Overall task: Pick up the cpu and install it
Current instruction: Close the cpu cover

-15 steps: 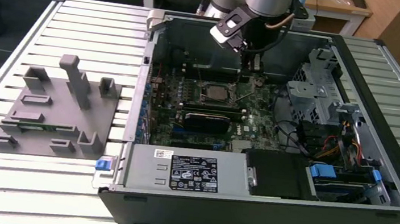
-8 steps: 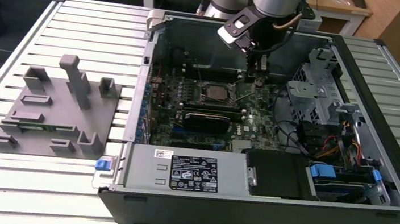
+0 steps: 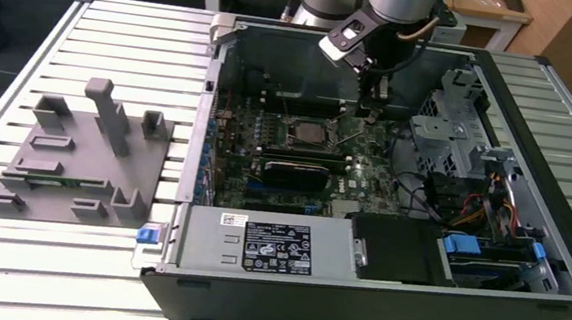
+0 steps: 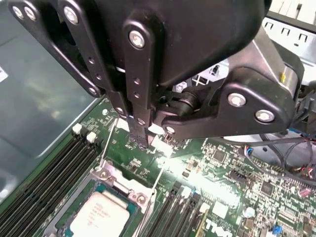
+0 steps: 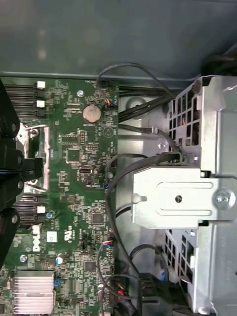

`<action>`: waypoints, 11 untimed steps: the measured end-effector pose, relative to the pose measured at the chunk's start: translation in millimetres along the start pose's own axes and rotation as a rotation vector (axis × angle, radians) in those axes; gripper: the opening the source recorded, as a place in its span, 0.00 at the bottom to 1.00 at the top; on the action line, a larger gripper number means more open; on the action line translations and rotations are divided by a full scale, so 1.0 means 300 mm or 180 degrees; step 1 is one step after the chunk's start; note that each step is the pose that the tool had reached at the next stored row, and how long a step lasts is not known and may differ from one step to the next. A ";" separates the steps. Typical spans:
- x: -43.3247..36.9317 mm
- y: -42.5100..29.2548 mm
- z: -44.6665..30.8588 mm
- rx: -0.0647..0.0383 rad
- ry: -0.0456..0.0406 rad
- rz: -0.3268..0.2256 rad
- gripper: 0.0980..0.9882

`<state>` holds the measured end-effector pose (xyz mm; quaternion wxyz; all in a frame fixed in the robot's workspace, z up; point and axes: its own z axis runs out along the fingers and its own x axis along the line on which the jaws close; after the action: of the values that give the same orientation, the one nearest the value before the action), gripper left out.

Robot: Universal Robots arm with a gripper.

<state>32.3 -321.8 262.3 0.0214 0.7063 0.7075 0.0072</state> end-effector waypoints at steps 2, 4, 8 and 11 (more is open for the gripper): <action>0.001 0.008 0.001 0.0000 -0.0007 0.0001 0.01; 0.003 0.018 0.002 0.0001 -0.0009 0.0002 0.01; 0.005 0.035 0.005 0.0001 -0.0011 0.0003 0.01; 0.008 0.050 0.008 0.0003 -0.0011 0.0003 0.01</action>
<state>47.3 -319.5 260.5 0.0223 0.7067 0.7072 0.0056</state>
